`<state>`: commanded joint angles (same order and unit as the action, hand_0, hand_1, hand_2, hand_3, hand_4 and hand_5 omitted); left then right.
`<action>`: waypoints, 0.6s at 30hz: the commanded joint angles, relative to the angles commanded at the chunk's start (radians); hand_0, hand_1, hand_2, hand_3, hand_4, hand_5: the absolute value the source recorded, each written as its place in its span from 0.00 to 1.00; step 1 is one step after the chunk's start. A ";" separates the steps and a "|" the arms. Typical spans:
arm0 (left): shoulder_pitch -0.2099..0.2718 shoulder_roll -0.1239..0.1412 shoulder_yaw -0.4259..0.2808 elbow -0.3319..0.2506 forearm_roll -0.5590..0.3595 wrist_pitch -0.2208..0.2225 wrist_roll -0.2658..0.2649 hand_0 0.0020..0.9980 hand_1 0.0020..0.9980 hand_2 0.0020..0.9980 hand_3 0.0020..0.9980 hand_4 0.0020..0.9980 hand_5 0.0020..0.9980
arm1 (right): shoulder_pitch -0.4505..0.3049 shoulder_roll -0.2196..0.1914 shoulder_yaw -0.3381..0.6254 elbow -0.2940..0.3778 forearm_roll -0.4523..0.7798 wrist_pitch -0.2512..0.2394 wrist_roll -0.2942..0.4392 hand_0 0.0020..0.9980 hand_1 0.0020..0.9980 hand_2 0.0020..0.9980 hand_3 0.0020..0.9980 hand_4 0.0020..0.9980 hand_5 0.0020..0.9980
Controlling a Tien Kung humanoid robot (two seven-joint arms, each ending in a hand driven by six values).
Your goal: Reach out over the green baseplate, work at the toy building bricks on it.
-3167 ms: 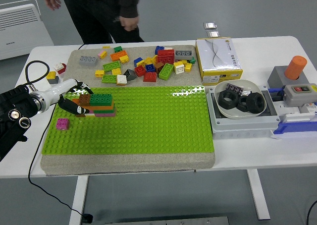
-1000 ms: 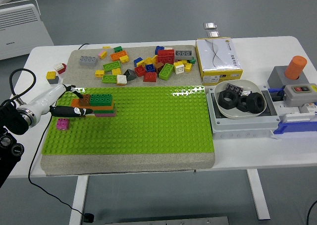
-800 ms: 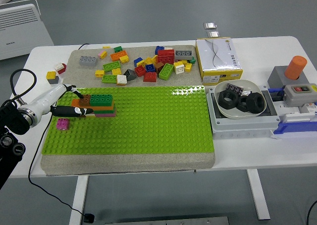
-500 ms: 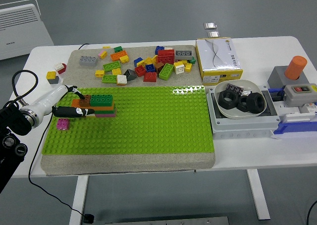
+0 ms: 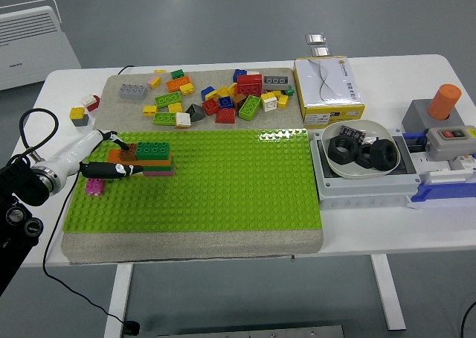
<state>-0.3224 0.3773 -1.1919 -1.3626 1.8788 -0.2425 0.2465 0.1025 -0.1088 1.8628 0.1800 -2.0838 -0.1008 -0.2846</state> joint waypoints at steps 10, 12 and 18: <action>0.008 0.003 -0.045 -0.030 0.011 0.003 -0.001 0.97 0.96 0.95 0.64 1.00 0.46 | -0.002 0.000 0.013 0.000 -0.013 0.002 0.001 0.69 0.65 0.63 0.73 0.91 1.00; 0.012 0.002 -0.055 -0.039 0.012 0.004 -0.001 0.97 0.96 0.95 0.64 1.00 0.46 | -0.003 0.001 0.014 0.000 -0.013 0.002 0.001 0.69 0.65 0.63 0.73 0.91 1.00; 0.026 -0.014 -0.086 -0.063 0.012 0.006 -0.003 0.97 0.96 0.95 0.63 1.00 0.46 | -0.005 0.003 0.016 0.000 -0.014 0.002 0.001 0.69 0.65 0.63 0.73 0.91 1.00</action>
<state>-0.2966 0.3634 -1.2778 -1.4254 1.8911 -0.2363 0.2439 0.0975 -0.1062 1.8788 0.1800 -2.0983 -0.0985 -0.2837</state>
